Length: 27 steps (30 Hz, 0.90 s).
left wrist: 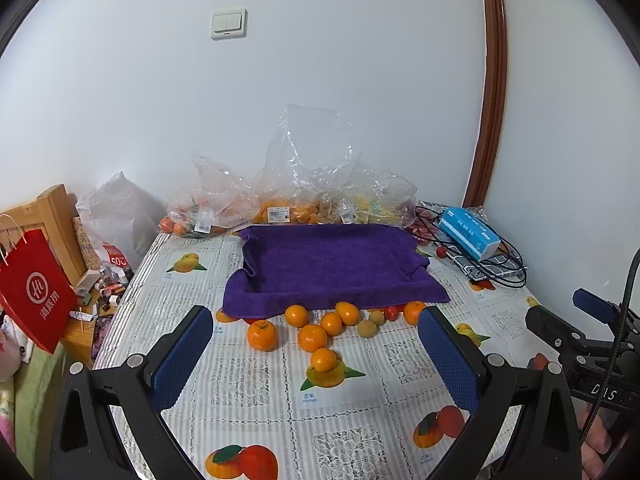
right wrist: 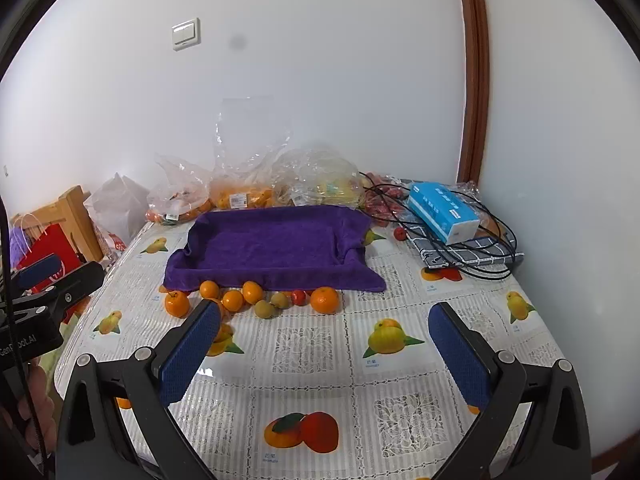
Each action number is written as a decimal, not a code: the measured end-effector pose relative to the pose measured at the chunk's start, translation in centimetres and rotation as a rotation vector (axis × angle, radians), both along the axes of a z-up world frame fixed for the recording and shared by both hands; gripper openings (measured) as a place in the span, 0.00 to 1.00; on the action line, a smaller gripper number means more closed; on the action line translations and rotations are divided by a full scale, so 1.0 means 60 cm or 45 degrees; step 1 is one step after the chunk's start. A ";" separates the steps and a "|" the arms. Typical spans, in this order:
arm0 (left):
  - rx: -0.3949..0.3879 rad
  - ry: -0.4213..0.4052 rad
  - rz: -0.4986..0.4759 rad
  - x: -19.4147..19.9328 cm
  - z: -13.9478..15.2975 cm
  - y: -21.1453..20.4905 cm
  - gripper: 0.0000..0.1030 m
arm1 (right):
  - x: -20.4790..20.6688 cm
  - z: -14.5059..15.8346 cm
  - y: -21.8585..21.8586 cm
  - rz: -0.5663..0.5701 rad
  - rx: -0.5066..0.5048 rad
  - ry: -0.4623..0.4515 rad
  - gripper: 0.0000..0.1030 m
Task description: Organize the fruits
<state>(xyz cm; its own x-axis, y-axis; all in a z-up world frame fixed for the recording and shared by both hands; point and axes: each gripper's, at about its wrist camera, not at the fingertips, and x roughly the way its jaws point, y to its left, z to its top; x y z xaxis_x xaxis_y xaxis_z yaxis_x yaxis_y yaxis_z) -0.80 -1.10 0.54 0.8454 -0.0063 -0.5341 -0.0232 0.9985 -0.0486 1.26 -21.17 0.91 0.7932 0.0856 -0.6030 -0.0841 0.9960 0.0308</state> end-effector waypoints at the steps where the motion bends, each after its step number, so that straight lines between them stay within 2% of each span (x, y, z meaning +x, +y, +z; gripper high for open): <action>1: 0.002 0.004 -0.001 0.001 0.000 -0.001 1.00 | -0.001 0.002 0.000 -0.002 -0.002 -0.006 0.99; 27: -0.015 -0.003 0.013 -0.005 -0.002 0.016 1.00 | -0.005 0.005 0.006 -0.002 0.009 -0.014 0.99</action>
<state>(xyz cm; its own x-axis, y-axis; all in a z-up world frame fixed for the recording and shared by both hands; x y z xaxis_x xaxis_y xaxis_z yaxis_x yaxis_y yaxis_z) -1.12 -0.16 0.41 0.8466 -0.0041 -0.5322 -0.0331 0.9976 -0.0603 0.94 -20.79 1.21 0.8000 0.0887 -0.5934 -0.0831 0.9959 0.0368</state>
